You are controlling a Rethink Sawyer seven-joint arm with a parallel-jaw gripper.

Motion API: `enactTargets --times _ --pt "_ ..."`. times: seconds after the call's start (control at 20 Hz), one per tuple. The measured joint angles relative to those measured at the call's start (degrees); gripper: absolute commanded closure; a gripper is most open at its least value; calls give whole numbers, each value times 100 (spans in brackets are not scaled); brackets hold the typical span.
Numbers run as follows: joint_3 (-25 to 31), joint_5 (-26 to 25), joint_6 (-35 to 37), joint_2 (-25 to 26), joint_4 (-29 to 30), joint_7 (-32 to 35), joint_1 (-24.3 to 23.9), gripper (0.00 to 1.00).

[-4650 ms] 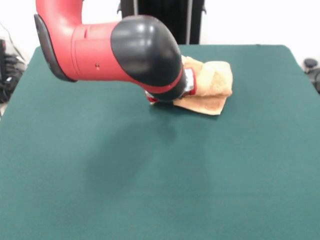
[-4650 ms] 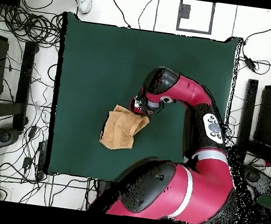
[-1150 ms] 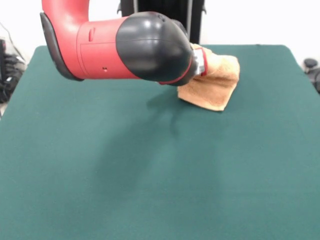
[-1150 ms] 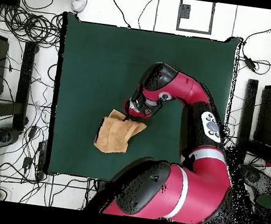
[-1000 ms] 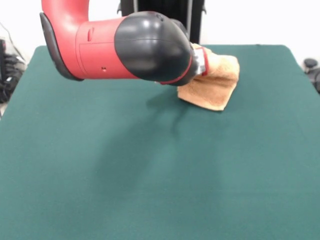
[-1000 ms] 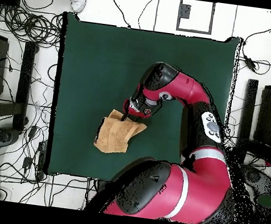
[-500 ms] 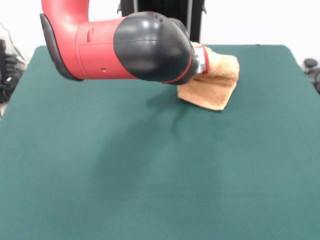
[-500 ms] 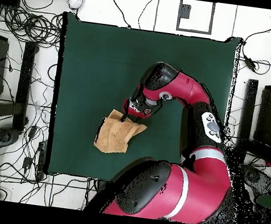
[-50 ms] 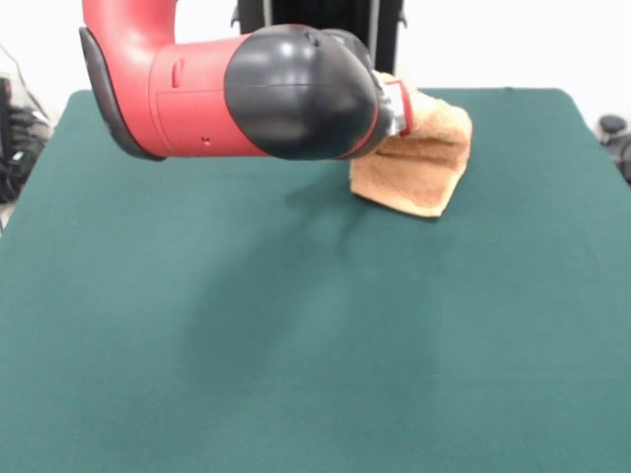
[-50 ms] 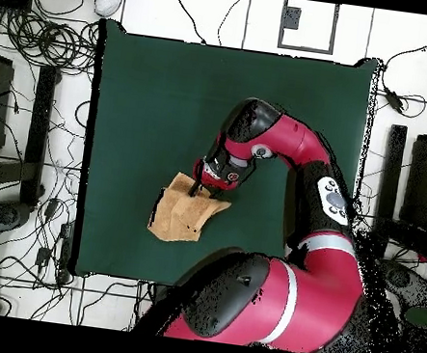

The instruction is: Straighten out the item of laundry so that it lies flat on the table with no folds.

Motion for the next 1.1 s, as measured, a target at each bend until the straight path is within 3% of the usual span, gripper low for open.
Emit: enactTargets --times 0.5,1.1 --pt "-137 -10 63 -153 331 0 5 0" --pt "-582 -32 -724 -1102 1069 0 235 0"
